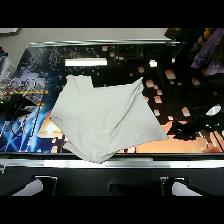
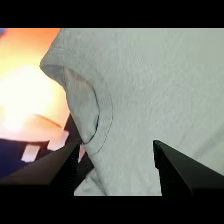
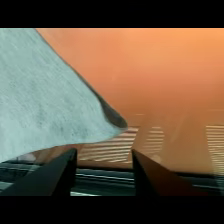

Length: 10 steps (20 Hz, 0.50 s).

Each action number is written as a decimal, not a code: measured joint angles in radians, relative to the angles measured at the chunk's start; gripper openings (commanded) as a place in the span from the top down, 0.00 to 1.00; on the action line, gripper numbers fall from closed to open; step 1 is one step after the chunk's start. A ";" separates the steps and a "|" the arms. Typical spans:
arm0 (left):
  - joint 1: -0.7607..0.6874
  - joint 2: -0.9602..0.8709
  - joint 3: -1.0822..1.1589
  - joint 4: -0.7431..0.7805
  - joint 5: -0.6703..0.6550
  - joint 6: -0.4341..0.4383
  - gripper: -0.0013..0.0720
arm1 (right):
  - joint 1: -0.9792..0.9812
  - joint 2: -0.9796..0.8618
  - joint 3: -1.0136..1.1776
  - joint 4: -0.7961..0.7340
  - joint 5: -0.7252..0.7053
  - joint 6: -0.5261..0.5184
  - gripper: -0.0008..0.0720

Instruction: Fold the clothes and pants, and hang the long-sleeved shirts on hangers.

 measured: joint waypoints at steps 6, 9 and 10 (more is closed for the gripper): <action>0.002 0.021 -0.098 0.000 -0.006 0.021 0.24 | 0.000 0.000 -0.077 0.048 -0.081 -0.018 0.42; 0.002 0.024 -0.125 0.000 -0.008 0.037 0.24 | 0.000 -0.003 -0.087 0.071 -0.120 -0.019 0.49; 0.002 0.023 -0.137 0.000 -0.010 0.045 0.24 | 0.000 -0.003 -0.088 0.076 -0.134 -0.019 0.49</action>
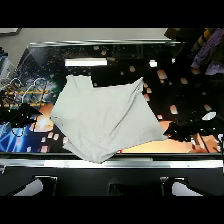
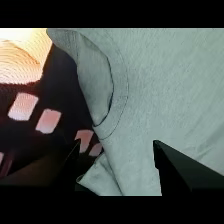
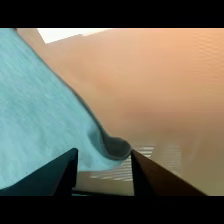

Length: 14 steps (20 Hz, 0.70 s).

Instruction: Fold the clothes and pants, and hang the long-sleeved shirts on hangers.

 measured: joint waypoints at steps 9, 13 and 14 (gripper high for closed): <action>0.000 0.000 -0.166 -0.013 -0.018 0.032 0.24 | 0.001 -0.036 -0.008 0.048 -0.011 -0.023 0.95; -0.011 0.000 -0.253 -0.061 -0.026 0.081 0.24 | 0.001 -0.015 -0.008 0.072 0.005 -0.034 0.95; -0.022 0.000 -0.277 -0.069 -0.024 0.097 0.24 | 0.001 -0.003 -0.008 0.076 0.005 -0.036 0.95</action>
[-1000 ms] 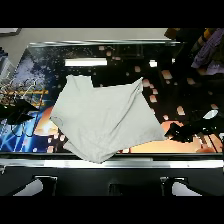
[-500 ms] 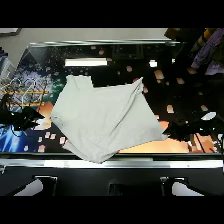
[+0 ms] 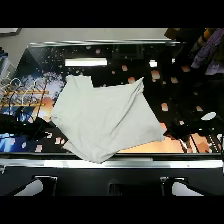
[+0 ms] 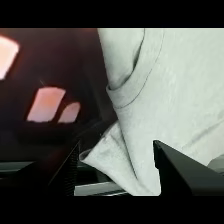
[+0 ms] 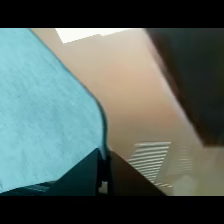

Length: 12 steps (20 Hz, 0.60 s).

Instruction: Fold the clothes and pants, and hang the long-sleeved shirts on hangers.

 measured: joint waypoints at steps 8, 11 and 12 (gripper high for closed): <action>-0.134 0.000 -0.144 -0.026 -0.035 0.063 0.24 | 0.000 0.078 0.000 0.013 0.023 0.000 0.95; -0.175 0.000 -0.167 -0.026 -0.071 0.067 0.24 | 0.000 0.107 0.000 0.016 0.030 0.000 0.95; -0.182 0.000 -0.172 -0.027 -0.082 0.067 0.24 | 0.000 0.116 0.000 0.016 0.030 0.000 0.95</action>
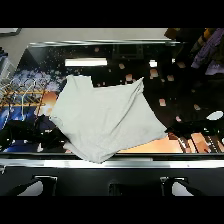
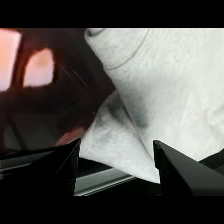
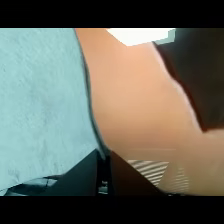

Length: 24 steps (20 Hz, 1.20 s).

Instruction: Fold the clothes and pants, and hang the long-sleeved shirts on hangers.

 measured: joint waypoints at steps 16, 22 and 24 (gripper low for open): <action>-0.072 -0.053 -0.011 0.001 -0.078 0.045 0.65 | 0.000 0.034 0.000 0.005 0.026 0.023 0.95; -0.081 -0.061 -0.011 -0.001 -0.108 0.044 0.96 | 0.000 0.050 0.000 0.007 0.030 0.027 0.95; -0.081 -0.062 -0.011 -0.002 -0.111 0.044 0.96 | 0.000 0.061 0.000 0.007 0.029 0.027 0.95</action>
